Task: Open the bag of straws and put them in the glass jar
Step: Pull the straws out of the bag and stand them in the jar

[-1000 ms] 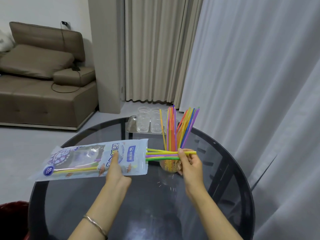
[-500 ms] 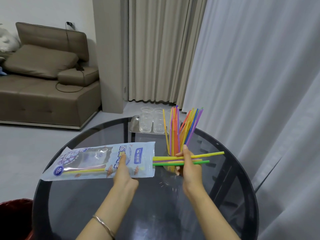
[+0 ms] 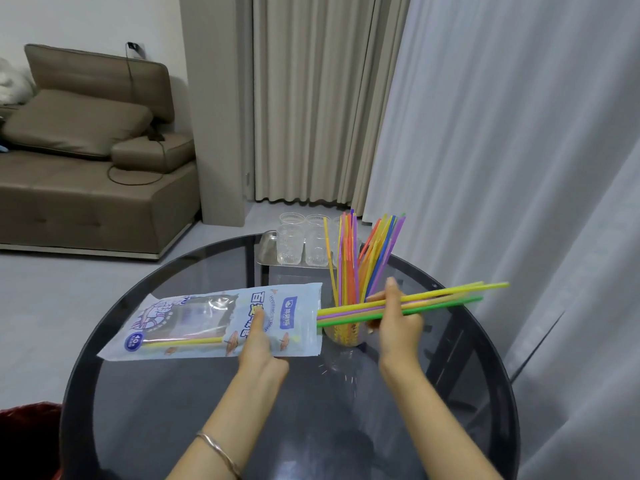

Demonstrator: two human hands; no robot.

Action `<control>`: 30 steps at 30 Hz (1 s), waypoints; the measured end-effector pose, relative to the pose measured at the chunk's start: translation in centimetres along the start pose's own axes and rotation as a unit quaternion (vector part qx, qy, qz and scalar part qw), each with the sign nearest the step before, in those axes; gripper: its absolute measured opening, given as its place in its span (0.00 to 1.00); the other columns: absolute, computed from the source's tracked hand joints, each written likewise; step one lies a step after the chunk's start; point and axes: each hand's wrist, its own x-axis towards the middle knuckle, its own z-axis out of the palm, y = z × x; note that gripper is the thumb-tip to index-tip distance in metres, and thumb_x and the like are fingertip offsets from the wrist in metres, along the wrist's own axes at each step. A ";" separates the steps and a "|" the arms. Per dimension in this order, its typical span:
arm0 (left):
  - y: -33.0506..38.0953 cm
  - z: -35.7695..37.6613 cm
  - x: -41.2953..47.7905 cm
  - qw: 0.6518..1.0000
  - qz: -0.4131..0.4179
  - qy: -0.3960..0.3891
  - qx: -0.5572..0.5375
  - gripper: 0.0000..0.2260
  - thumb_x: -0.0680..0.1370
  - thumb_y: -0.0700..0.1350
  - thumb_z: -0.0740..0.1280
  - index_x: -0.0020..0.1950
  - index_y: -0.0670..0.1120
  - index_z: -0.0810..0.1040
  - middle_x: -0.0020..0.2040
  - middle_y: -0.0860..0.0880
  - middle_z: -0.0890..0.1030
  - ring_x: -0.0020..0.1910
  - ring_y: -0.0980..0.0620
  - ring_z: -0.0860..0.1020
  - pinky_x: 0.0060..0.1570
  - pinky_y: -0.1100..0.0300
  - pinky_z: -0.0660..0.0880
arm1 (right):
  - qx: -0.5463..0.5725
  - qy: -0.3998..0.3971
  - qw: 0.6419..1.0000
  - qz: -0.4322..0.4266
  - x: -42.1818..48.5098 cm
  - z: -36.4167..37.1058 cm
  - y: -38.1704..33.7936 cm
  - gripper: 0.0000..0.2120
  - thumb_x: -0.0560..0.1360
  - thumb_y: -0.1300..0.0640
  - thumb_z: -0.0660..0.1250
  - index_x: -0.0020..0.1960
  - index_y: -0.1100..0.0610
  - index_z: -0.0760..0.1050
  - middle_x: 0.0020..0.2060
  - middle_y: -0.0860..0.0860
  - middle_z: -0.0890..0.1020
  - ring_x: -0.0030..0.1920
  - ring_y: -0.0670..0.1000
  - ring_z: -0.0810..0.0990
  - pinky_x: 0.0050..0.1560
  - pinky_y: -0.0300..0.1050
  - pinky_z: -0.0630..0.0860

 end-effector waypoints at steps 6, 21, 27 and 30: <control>1.8 0.3 1.4 1.000 0.005 -0.005 -0.023 0.04 0.76 0.48 0.68 0.46 0.51 0.74 0.51 0.50 0.80 0.41 0.54 0.79 0.54 0.53 0.77 | -0.034 0.044 0.994 -0.097 6.7 -1.9 -5.4 0.20 0.78 0.54 0.58 0.29 0.58 0.73 0.21 0.50 0.74 0.19 0.41 0.72 0.21 0.33 0.69; 1.2 0.5 2.8 1.000 0.007 -0.015 -0.023 0.03 0.76 0.48 0.68 0.45 0.51 0.75 0.39 0.52 0.82 0.26 0.57 0.82 0.49 0.53 0.76 | -0.411 -0.299 0.851 -0.130 12.1 1.8 -2.6 0.20 0.75 0.44 0.64 0.39 0.60 0.80 0.37 0.54 0.83 0.37 0.49 0.81 0.45 0.48 0.79; 1.0 0.9 2.7 0.999 0.017 -0.016 -0.023 0.03 0.76 0.47 0.68 0.46 0.51 0.75 0.46 0.51 0.81 0.42 0.53 0.79 0.54 0.52 0.75 | -0.413 -0.215 0.869 -0.167 12.4 2.4 -1.6 0.20 0.71 0.45 0.70 0.46 0.63 0.78 0.42 0.58 0.83 0.43 0.56 0.82 0.45 0.50 0.80; 1.0 0.8 2.6 0.999 0.011 -0.019 -0.029 0.04 0.76 0.47 0.68 0.48 0.51 0.75 0.46 0.51 0.81 0.41 0.53 0.79 0.48 0.52 0.77 | -0.412 -0.226 0.868 -0.160 12.1 2.6 -1.8 0.13 0.71 0.51 0.72 0.51 0.56 0.75 0.41 0.54 0.82 0.38 0.51 0.82 0.38 0.45 0.81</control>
